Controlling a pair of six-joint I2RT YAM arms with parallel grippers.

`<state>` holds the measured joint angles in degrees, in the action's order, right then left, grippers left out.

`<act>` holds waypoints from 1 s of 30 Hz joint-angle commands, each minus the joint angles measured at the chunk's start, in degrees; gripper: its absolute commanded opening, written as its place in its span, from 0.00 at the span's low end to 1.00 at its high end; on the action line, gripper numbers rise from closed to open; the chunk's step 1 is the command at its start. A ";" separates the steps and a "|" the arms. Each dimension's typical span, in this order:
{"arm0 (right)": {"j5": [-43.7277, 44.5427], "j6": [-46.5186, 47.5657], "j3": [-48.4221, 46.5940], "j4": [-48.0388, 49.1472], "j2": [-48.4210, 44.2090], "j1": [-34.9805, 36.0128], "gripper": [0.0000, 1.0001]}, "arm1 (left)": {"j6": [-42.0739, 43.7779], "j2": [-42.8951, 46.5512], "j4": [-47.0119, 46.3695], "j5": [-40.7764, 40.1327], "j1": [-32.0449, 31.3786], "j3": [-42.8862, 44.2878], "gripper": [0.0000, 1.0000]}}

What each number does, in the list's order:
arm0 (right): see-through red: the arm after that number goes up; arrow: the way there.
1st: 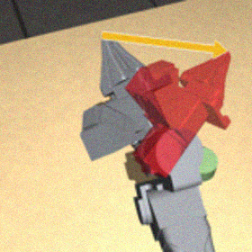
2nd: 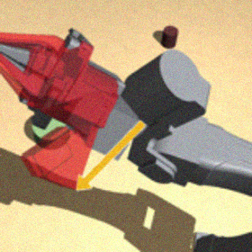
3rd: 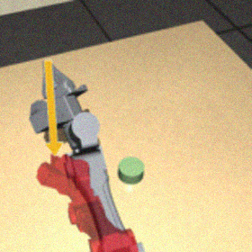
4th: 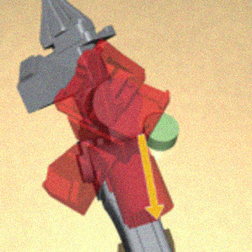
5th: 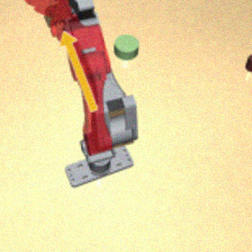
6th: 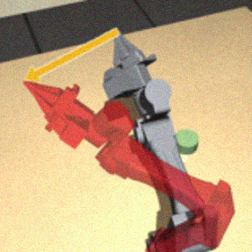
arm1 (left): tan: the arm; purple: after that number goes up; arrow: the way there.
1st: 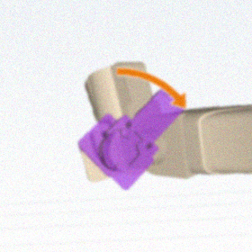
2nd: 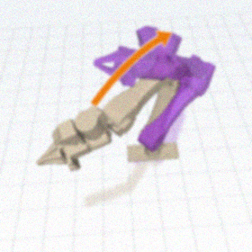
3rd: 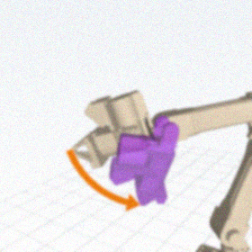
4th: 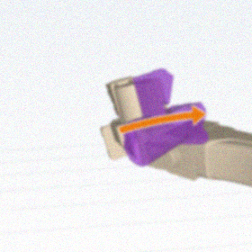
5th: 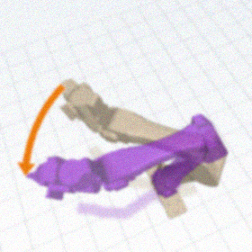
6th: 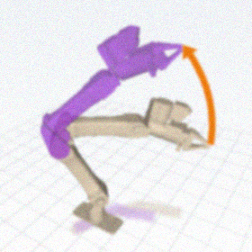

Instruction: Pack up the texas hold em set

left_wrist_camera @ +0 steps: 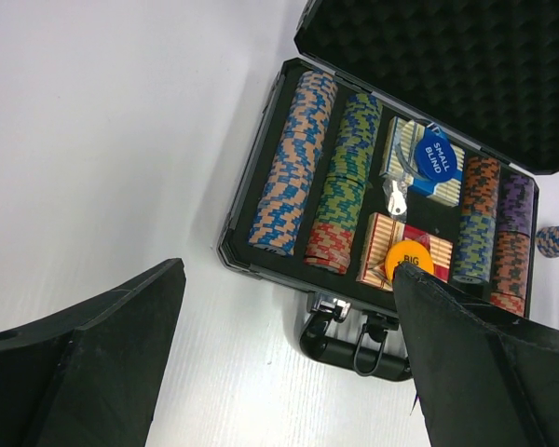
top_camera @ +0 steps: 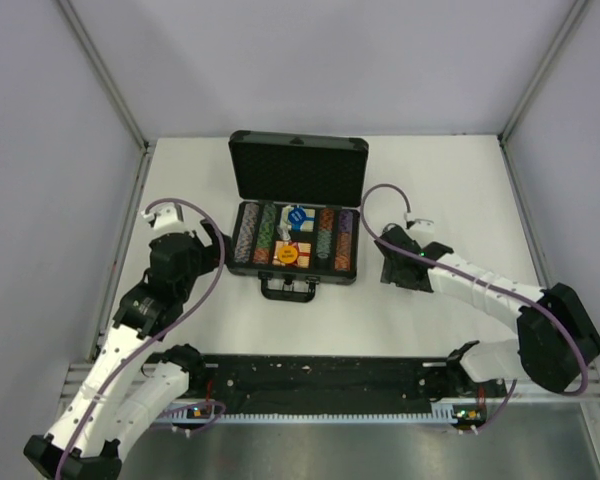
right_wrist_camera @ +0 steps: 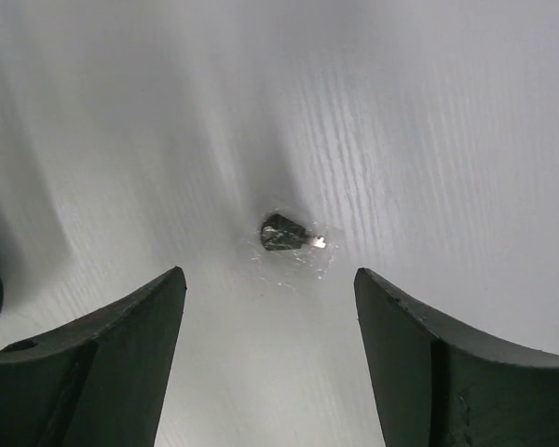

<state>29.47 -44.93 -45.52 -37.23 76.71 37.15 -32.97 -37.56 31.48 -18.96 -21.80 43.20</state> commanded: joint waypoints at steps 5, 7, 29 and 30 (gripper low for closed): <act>-3.80 6.05 4.38 5.22 -2.70 -4.54 0.74 | 0.19 -0.41 -3.71 2.08 0.09 1.01 0.98; -6.95 11.06 4.91 7.95 -2.70 -5.67 0.74 | 0.28 -0.41 -3.62 2.00 0.18 1.01 0.98; -32.02 23.92 8.87 15.35 3.36 -16.58 0.71 | 0.01 0.73 -3.18 1.03 0.18 0.22 0.98; -32.37 23.05 8.87 14.91 3.27 -16.58 0.71 | 0.01 0.82 -3.18 1.03 0.18 0.22 0.98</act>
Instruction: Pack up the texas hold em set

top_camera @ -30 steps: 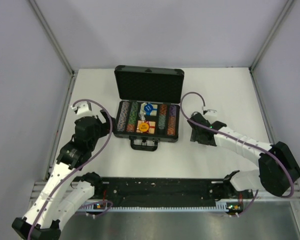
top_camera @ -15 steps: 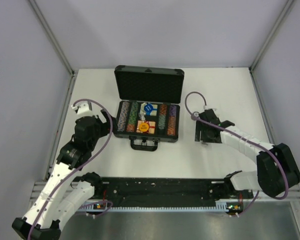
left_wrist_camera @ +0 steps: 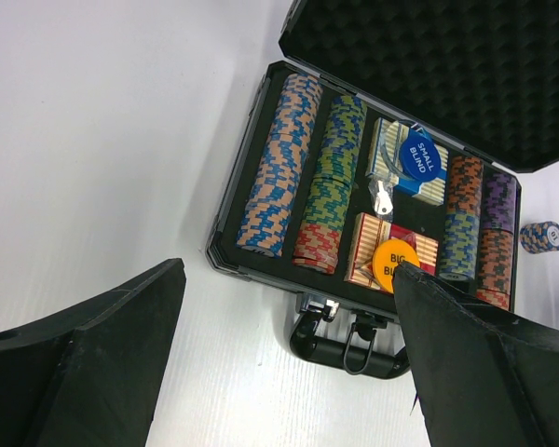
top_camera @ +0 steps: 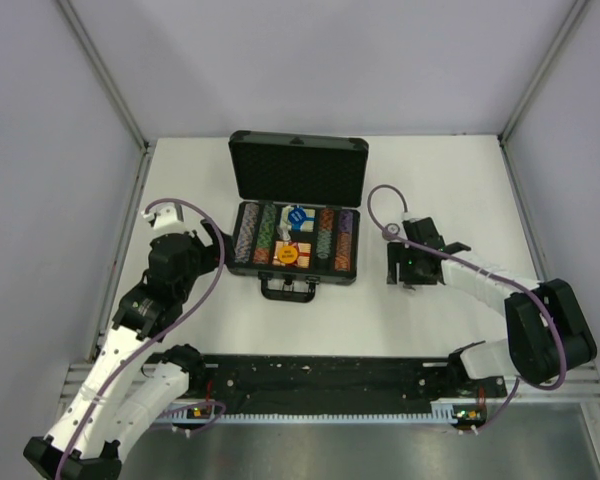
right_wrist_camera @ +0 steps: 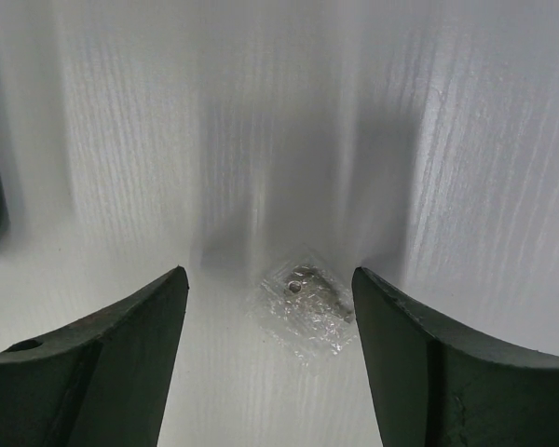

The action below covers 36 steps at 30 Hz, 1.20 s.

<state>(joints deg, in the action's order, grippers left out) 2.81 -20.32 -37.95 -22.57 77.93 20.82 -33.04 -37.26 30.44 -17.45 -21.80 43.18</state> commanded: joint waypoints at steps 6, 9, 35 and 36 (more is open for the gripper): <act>-5.62 -6.92 0.69 -6.95 0.47 -0.25 0.67 | 0.08 0.43 -2.22 -0.74 0.09 -0.11 0.98; -6.33 -8.86 0.43 -9.15 0.47 -0.08 0.65 | -0.10 -0.01 -2.66 -0.48 0.18 -0.29 0.98; 12.22 -19.06 -3.00 -13.47 8.73 8.71 0.56 | -0.10 0.17 -2.58 -0.74 0.18 -0.99 0.98; 12.39 -19.49 -3.00 -13.38 8.99 8.71 0.56 | -0.10 0.17 -2.57 -0.74 0.09 -0.99 0.98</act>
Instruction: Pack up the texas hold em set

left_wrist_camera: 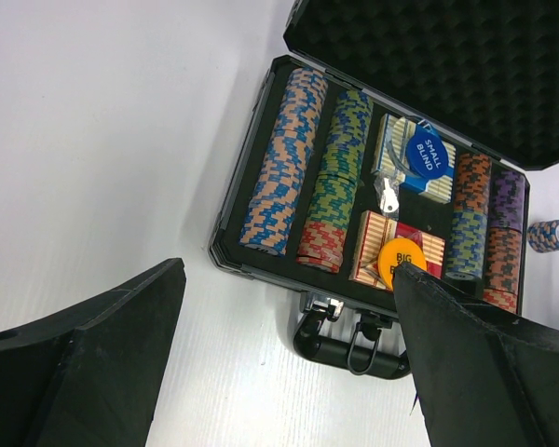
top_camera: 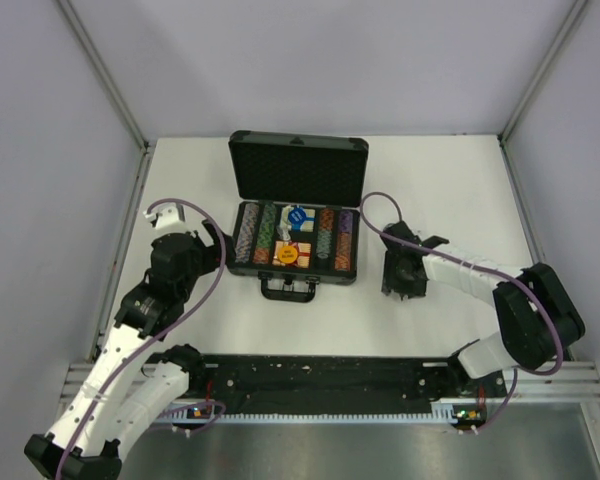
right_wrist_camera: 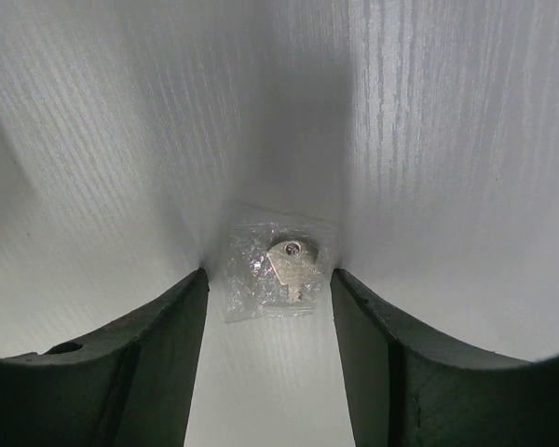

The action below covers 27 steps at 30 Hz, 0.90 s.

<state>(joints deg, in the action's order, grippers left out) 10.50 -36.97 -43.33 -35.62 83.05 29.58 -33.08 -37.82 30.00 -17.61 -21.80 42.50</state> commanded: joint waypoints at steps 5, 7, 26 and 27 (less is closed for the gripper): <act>4.36 -5.30 3.78 -0.07 4.58 -0.05 0.39 | -0.14 0.91 -2.05 -1.03 0.18 -0.31 0.98; 3.56 -5.92 4.13 -0.07 4.76 0.03 0.31 | -0.05 0.91 -2.05 -1.03 0.18 -0.40 0.98; 0.48 -2.85 -11.41 4.93 -5.18 5.30 0.15 | 0.12 1.79 -1.61 -1.20 0.09 -0.23 0.98; 0.31 -2.50 -12.90 5.64 -4.30 6.01 0.15 | 0.12 1.79 -1.61 -1.29 0.09 -0.14 0.98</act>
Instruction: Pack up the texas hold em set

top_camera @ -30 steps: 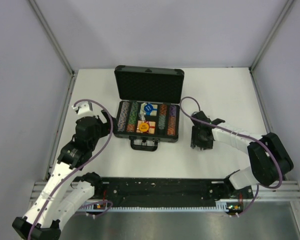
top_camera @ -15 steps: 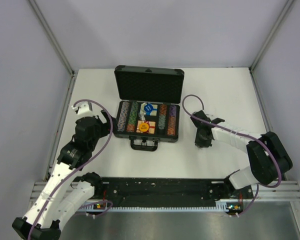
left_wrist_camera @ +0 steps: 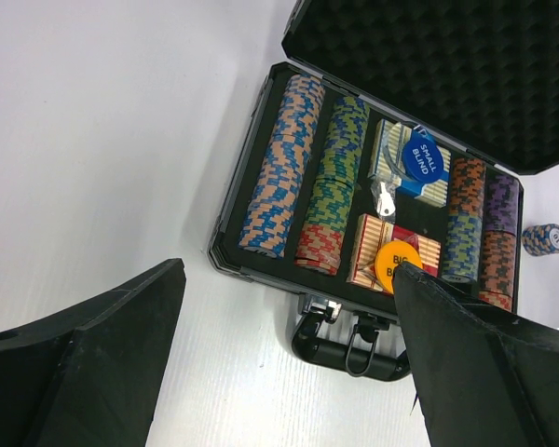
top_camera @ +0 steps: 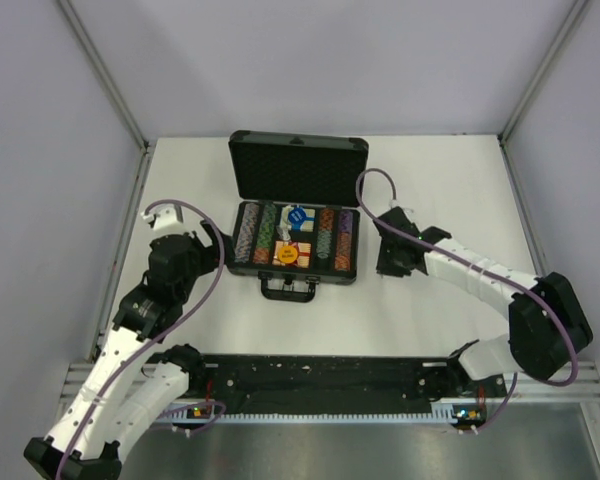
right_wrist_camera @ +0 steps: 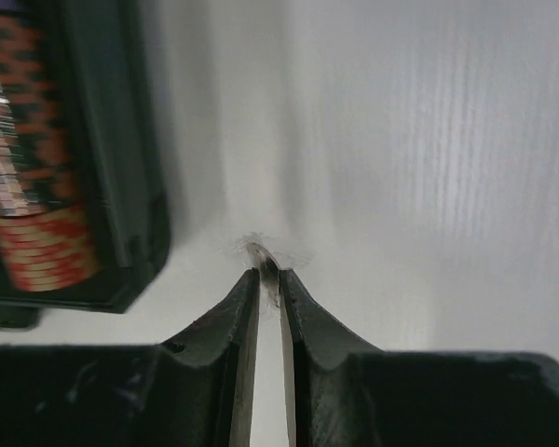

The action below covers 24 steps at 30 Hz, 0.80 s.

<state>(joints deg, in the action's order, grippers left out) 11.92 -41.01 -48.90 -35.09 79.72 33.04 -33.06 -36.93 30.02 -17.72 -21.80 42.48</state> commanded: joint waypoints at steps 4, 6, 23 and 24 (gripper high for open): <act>-2.25 2.34 -13.31 8.97 3.84 5.71 0.15 | 0.19 1.33 -1.02 -1.53 0.09 0.06 0.98; -1.73 2.52 -15.77 11.87 6.40 7.82 0.15 | 0.28 1.59 -0.67 -1.71 0.18 0.32 0.98; -0.93 4.10 -40.82 16.73 31.54 13.54 0.18 | 0.54 -0.42 0.48 -2.59 0.18 2.17 0.98; -1.46 4.19 -42.05 15.94 32.50 13.55 0.19 | 0.19 -0.77 0.48 -2.33 0.09 2.17 0.98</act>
<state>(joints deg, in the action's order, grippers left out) 10.66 -38.33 -85.06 -18.85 109.23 46.02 -32.86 -36.71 31.70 -19.20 -21.80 42.57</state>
